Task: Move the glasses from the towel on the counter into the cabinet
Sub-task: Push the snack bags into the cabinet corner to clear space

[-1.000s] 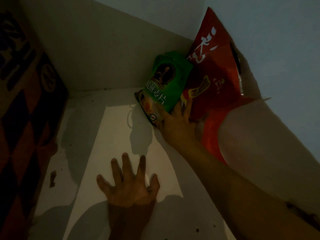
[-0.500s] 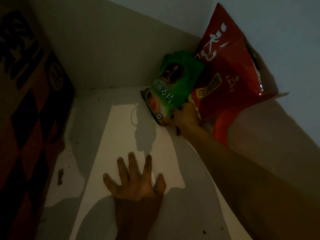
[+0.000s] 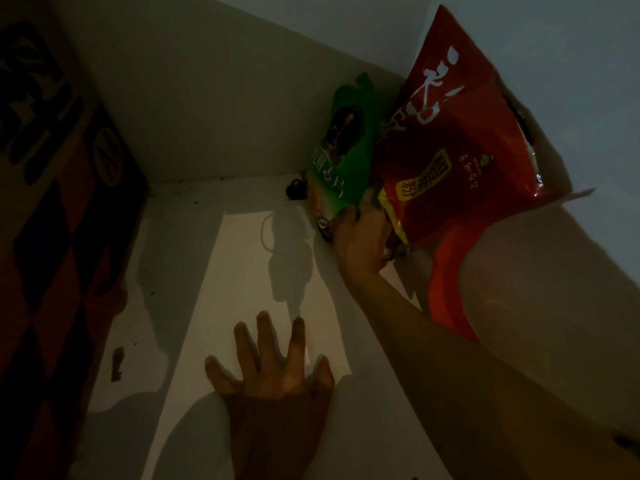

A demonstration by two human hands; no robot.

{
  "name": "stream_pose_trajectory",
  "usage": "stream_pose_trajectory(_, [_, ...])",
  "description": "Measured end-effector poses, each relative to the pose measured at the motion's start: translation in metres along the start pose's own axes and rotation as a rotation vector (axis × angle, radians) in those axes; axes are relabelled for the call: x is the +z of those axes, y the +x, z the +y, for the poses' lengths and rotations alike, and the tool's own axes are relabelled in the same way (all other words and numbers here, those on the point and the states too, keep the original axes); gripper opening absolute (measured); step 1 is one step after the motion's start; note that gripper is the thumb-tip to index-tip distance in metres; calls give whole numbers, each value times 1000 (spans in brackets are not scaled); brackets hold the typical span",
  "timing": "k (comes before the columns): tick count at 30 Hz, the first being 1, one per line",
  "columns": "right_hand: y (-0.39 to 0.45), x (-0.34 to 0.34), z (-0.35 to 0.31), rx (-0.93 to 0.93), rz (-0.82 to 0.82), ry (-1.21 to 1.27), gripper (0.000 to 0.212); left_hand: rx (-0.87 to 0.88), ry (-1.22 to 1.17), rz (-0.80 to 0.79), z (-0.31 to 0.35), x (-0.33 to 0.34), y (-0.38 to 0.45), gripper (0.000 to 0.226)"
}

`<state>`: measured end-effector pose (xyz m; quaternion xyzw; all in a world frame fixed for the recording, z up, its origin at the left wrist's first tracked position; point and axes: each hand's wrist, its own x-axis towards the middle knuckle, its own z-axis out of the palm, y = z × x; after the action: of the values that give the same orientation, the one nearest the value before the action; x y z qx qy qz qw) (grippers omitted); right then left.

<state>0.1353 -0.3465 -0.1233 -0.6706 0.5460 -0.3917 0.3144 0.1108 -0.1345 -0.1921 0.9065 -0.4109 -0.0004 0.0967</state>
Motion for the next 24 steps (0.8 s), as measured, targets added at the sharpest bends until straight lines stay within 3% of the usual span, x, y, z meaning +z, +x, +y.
stream_pose_trajectory(5, [-3, -2, -7, -41, -60, 7, 24, -9, 0, -3, 2, 0, 1, 64])
stream_pose_trajectory(11, [2, 16, -1, 125, -101, -14, 31, -21, 43, -26, 4, 3, 4, 69])
stream_pose_trajectory(16, [-5, 8, 8, -12, -144, -59, 32, -6, 72, -15, 4, 2, 3, 70])
stream_pose_trajectory(24, [-79, -51, 40, -346, -283, -134, 19, -73, 74, -147, 5, -5, 3, 71])
